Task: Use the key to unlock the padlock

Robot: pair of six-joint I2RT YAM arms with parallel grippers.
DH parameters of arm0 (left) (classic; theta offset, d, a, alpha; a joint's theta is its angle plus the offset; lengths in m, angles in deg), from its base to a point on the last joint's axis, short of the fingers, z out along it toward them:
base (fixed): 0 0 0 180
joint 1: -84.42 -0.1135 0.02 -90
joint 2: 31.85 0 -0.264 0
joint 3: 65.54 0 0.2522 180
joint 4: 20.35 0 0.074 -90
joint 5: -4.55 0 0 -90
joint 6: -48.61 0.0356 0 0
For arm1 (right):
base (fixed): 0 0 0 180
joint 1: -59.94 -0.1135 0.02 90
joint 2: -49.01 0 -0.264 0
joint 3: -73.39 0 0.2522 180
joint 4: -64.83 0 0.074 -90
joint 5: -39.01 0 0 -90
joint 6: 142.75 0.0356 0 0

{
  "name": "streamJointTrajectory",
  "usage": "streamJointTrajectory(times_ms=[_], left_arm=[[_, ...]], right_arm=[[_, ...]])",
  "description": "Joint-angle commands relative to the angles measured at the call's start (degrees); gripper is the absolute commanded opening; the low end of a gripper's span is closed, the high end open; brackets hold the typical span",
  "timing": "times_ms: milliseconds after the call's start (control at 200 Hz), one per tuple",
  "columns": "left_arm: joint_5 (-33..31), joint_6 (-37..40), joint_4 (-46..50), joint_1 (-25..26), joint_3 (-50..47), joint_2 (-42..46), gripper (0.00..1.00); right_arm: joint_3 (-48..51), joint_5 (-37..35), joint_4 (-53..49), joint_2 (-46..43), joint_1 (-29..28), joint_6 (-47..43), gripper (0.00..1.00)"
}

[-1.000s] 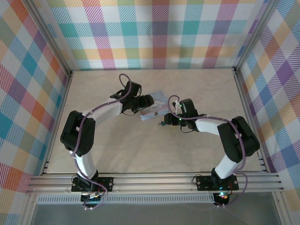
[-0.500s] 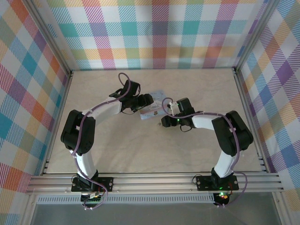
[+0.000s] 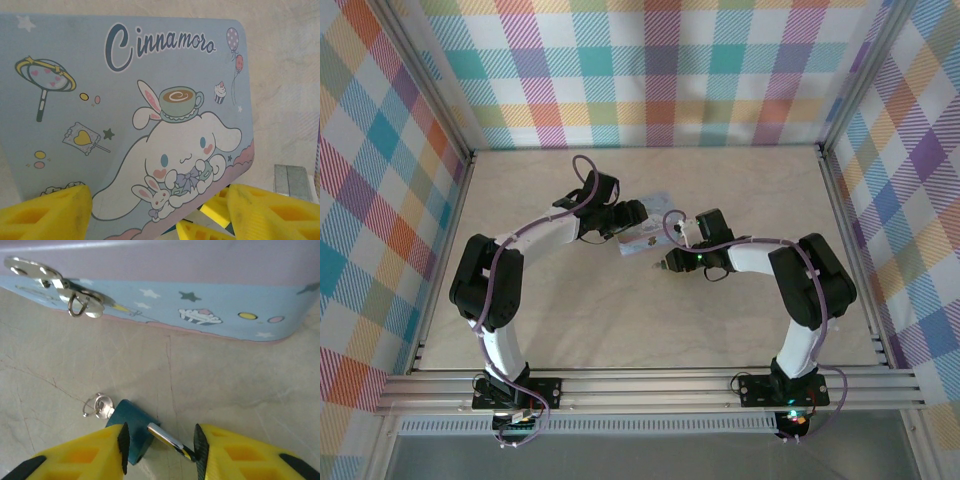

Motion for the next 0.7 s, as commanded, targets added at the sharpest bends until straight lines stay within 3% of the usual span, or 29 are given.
streamJointTrajectory(times_ms=[0, 335, 695], left_arm=[[-1.2, 1.0, 2.2, -1.1, -1.1, 1.5, 0.73], [-4.2, 3.3, 4.9, -1.3, -2.6, 8.0, 0.73], [-8.5, 6.1, 8.6, -3.4, -6.6, 21.0, 0.80]], right_arm=[[1.0, 1.6, -0.4, -0.7, 0.0, -1.1, 0.34], [2.8, 2.8, -0.4, -4.4, 0.0, -0.9, 0.09], [7.7, 7.8, -2.5, -16.8, -1.3, 2.6, 0.04]])
